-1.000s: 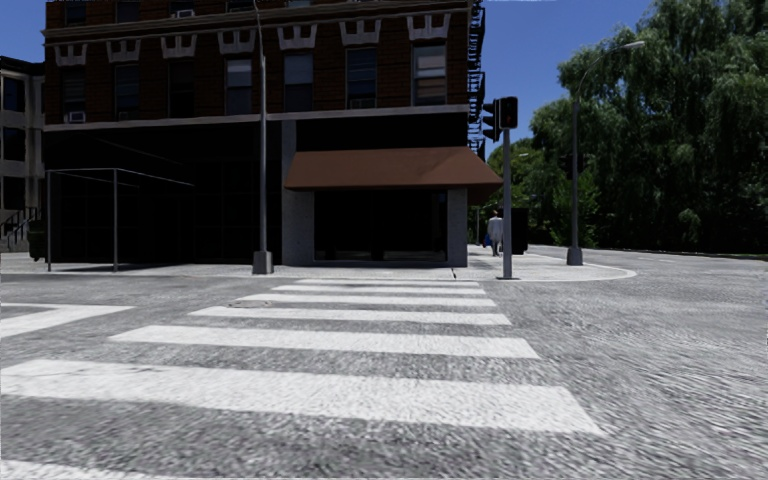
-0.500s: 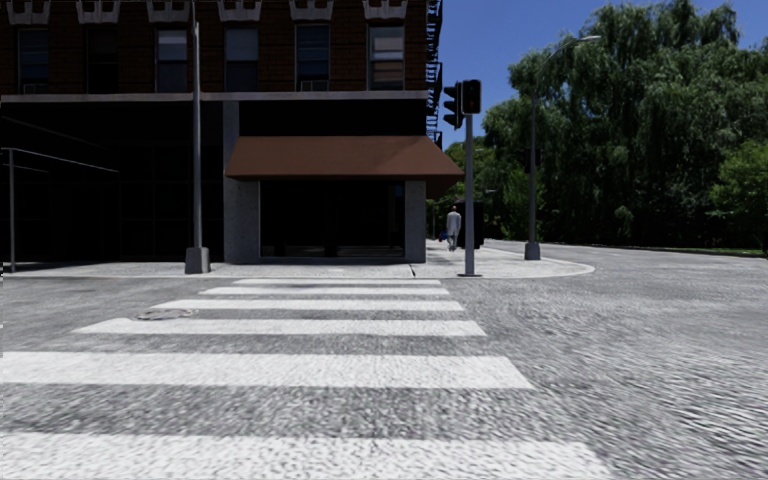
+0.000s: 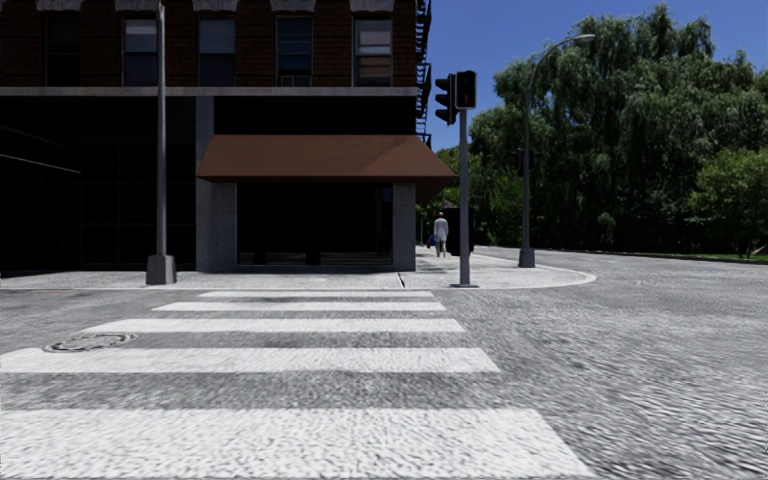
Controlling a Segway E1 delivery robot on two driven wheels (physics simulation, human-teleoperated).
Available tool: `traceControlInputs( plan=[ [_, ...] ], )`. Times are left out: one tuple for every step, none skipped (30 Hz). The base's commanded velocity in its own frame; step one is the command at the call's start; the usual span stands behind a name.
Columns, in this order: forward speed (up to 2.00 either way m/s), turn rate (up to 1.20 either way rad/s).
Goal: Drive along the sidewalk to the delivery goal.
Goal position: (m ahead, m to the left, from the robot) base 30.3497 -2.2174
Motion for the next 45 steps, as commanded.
traceControlInputs(
  plan=[
    [1.39,0.00],
    [1.39,0.00],
    [1.39,0.00],
    [1.39,0.00],
    [1.39,0.00],
    [1.39,0.00],
    [1.60,0.00],
    [1.60,0.00],
    [2.00,0.00],
    [2.00,0.00],
    [2.00,0.00],
    [2.00,0.00],
    [2.00,0.00],
    [2.00,0.00],
    [2.00,0.00],
    [2.00,0.00],
    [2.00,0.00],
    [2.00,0.00],
    [2.00,0.00],
    [2.00,0.00],
    [2.00,0.00],
    [2.00,0.00],
    [2.00,0.00],
    [2.00,0.00],
    [2.00,0.00],
    [2.00,0.00],
    [2.00,0.00],
    [2.00,0.00],
    [2.00,0.00],
    [2.00,0.00],
    [2.00,0.00],
    [2.00,0.00],
    [2.00,0.00],
    [2.00,0.00],
    [2.00,0.00],
    [2.00,0.00],
    [2.00,0.00],
    [2.00,0.00],
    [2.00,0.00],
    [2.00,0.00],
    [2.00,0.00],
    [2.00,0.00],
    [2.00,0.00],
    [2.00,0.00],
    [2.00,0.00]
  ],
)
